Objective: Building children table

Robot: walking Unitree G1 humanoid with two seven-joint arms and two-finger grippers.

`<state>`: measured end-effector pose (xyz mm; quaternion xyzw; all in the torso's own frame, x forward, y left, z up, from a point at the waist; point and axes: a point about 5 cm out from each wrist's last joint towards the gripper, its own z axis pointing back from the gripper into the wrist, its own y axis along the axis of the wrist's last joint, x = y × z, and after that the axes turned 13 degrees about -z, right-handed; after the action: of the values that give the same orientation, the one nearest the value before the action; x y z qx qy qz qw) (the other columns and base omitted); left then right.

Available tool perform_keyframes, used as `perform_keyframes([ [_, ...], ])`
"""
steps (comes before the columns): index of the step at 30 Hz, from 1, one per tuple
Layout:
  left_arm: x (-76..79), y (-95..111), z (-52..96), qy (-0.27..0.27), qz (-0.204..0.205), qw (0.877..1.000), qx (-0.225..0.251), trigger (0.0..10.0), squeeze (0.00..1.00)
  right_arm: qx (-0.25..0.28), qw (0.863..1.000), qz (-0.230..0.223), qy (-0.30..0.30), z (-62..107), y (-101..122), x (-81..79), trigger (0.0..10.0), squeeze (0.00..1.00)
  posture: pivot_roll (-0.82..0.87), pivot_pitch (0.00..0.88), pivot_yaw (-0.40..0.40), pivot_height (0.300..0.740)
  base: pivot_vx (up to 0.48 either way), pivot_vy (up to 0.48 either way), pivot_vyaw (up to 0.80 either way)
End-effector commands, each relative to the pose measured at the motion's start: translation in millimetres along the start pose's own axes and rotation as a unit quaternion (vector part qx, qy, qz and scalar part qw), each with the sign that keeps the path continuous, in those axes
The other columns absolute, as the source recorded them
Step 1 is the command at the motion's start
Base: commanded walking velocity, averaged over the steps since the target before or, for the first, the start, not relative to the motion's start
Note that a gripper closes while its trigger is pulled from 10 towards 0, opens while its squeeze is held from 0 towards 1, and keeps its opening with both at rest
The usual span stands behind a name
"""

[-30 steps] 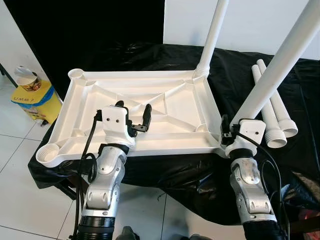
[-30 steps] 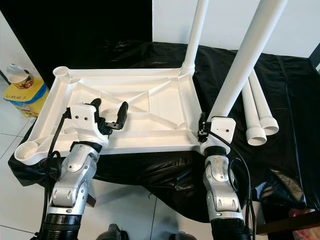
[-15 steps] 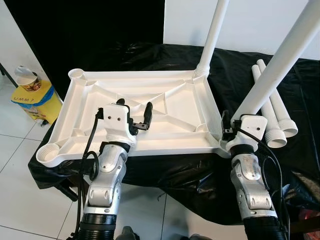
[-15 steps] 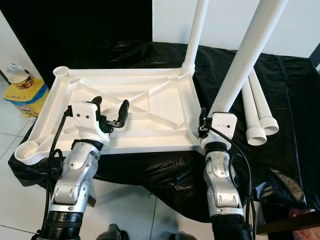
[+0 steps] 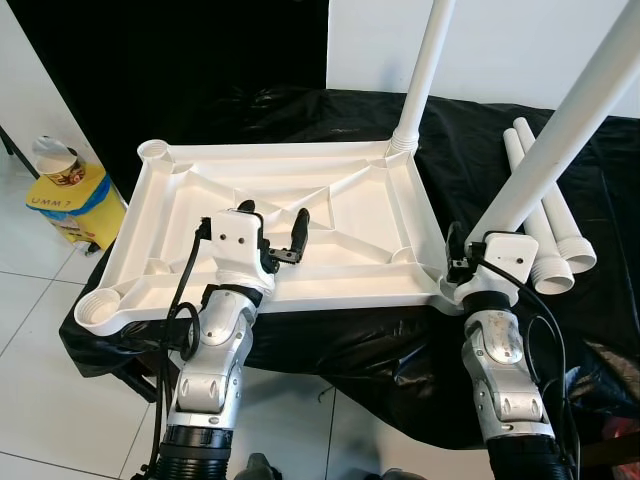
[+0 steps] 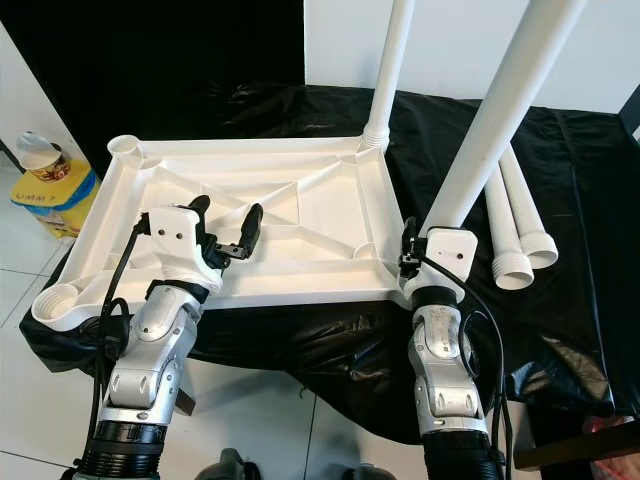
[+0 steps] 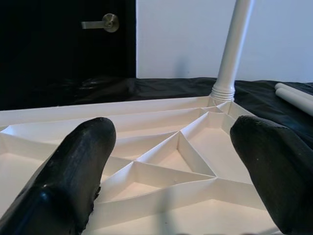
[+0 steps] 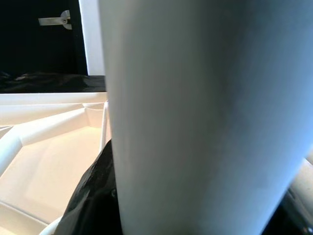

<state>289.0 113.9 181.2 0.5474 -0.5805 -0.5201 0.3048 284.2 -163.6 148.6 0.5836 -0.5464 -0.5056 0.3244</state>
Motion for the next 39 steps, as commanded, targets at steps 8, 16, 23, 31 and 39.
perform_keyframes([
  [8,10.4,-1.5,0.0,-0.052,0.007,0.999,0.001,10.0,0.00,-0.003,1.000,0.004,-0.008,5.4,-4.3,3.7,10.0,0.00,0.04,0.060,0.012,0.740,0.000,0.000,0.00],
  [16,19.6,-0.9,1.5,-0.086,0.008,0.996,0.006,10.0,0.00,-0.005,1.000,0.020,0.002,9.2,-3.8,10.4,10.0,0.00,0.03,0.061,0.024,0.740,0.000,0.000,0.00],
  [23,20.5,-8.0,8.1,-0.101,-0.001,0.995,-0.001,10.0,0.00,-0.013,1.000,0.021,0.008,14.8,-8.7,8.8,10.0,0.00,0.02,0.058,0.031,0.740,0.000,0.000,0.00],
  [31,14.1,-7.4,11.5,-0.090,-0.005,0.996,0.009,10.0,0.00,-0.012,0.999,0.021,0.031,13.3,-7.8,5.8,10.0,0.00,0.01,0.044,0.028,0.740,0.000,0.000,0.00],
  [39,15.1,-1.7,18.7,-0.083,-0.006,0.996,0.017,10.0,0.00,-0.007,0.999,0.022,0.036,17.4,-2.6,6.1,10.0,0.00,0.02,0.029,0.022,0.740,0.000,0.000,0.00],
])
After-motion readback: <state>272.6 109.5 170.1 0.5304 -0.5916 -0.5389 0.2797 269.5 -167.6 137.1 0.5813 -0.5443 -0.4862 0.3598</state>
